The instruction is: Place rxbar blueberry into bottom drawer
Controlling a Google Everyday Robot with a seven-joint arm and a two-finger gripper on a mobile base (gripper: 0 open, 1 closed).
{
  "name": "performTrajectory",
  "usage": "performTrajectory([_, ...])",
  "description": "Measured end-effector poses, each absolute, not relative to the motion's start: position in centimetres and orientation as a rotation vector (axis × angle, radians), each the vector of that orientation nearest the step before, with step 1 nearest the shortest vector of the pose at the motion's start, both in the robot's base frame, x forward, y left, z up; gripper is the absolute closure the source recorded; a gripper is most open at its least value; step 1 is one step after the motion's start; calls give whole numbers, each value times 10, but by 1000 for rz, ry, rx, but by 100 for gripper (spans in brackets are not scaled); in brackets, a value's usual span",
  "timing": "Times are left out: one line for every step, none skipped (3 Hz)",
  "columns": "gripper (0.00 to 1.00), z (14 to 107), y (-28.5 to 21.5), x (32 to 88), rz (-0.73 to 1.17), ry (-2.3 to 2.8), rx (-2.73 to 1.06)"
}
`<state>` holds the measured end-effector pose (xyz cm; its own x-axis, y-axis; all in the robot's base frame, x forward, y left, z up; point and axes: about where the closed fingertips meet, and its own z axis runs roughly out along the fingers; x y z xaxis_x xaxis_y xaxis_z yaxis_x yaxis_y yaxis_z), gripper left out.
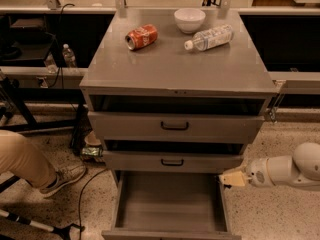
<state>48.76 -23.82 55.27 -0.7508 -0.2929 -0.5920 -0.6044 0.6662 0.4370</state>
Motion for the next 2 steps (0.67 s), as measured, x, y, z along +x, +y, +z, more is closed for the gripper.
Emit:
performTrajectory([100, 477, -231, 487, 994, 2425, -669])
performTrajectory([100, 418, -225, 485, 1082, 2456, -621])
